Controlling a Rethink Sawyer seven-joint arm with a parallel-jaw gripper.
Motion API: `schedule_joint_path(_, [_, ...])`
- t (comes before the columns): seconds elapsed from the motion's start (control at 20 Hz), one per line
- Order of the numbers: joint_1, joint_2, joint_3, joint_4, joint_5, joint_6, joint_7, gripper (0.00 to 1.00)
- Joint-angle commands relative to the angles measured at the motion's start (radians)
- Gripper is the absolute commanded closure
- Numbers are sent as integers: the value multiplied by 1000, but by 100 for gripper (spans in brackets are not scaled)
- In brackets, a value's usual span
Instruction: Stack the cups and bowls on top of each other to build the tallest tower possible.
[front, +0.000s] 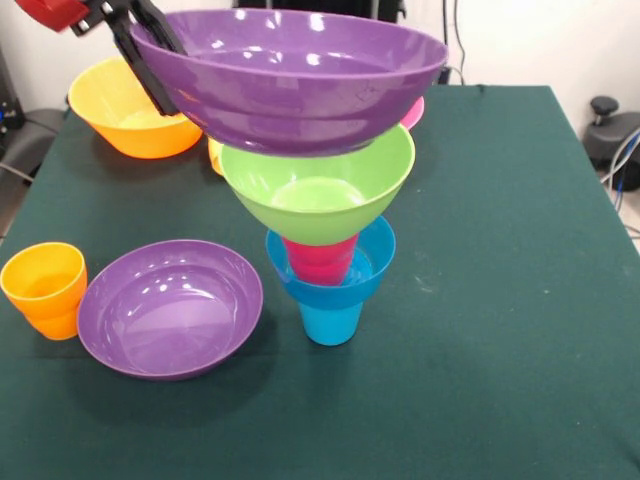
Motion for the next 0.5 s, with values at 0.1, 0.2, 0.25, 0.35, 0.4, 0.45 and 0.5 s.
schedule_joint_path(0.1, [44,79,-89,75,10,-74,110,100])
schedule_joint_path(0.2, [40,85,-88,81,7,-84,105,100])
schedule_joint_path(0.25, [39,88,-89,82,8,-85,103,100])
schedule_joint_path(0.35, [33,97,-87,86,10,-89,95,100])
schedule_joint_path(0.4, [29,100,-85,90,9,-94,91,100])
schedule_joint_path(0.45, [28,102,-85,91,9,-95,89,100])
schedule_joint_path(0.5, [25,106,-84,98,8,-100,88,100])
